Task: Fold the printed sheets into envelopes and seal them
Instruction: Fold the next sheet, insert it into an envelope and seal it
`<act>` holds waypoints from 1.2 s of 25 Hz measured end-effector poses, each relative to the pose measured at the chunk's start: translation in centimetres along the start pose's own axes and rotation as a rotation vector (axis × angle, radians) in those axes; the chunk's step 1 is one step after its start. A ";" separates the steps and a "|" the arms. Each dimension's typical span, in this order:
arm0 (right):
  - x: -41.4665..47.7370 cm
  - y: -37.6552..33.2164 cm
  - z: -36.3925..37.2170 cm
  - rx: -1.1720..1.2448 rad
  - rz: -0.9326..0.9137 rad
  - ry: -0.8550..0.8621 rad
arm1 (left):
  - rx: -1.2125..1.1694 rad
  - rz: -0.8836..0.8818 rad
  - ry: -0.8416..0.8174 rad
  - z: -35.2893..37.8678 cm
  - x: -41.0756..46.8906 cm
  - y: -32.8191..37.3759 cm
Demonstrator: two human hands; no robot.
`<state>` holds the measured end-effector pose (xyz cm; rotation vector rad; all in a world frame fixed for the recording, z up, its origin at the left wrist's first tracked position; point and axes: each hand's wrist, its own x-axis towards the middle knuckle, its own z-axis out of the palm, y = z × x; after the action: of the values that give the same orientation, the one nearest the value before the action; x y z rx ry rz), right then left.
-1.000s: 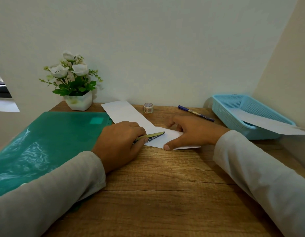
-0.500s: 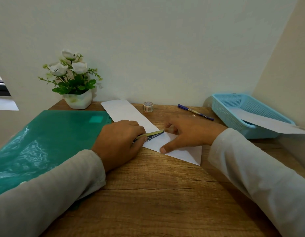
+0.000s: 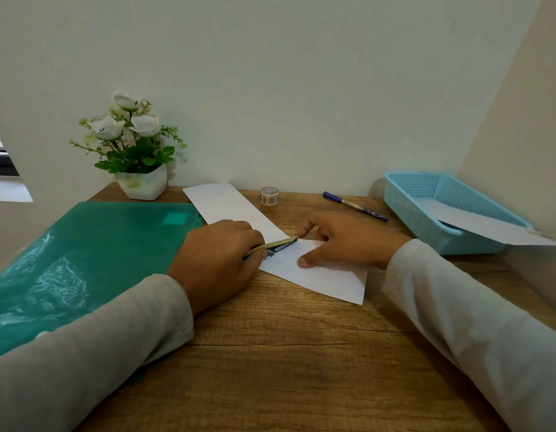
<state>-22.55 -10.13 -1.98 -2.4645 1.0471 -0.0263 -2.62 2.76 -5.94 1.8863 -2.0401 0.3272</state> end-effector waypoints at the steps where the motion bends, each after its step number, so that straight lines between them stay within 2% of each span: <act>1: 0.1 0.5 0.0 0.060 -0.016 0.012 | -0.006 -0.006 0.001 0.0 0.0 0.0; 8: -1.1 4.7 -3.2 0.157 0.043 -0.145 | -0.049 -0.026 0.020 -0.1 -0.1 0.1; 14: -1.1 3.1 -2.0 0.590 -0.045 -0.317 | -0.071 0.004 0.028 -0.4 -0.1 0.6; 21: -0.8 3.2 -1.2 0.573 0.028 -0.110 | -0.113 -0.036 -0.023 -1.0 0.3 1.0; 23: -1.3 4.0 -1.7 0.583 0.051 -0.020 | -0.094 0.010 -0.035 -0.9 0.2 0.9; 26: -2.2 5.0 -2.4 0.712 0.071 0.052 | -0.132 0.081 -0.002 -0.4 -0.1 0.2; 30: -3.0 5.4 -3.5 0.866 0.102 0.152 | -0.212 0.063 0.003 0.3 0.0 -0.3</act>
<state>-29.00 -12.70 -0.61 -1.6385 0.9470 -0.5253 -2.31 2.62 -6.20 1.6974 -2.0461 0.1231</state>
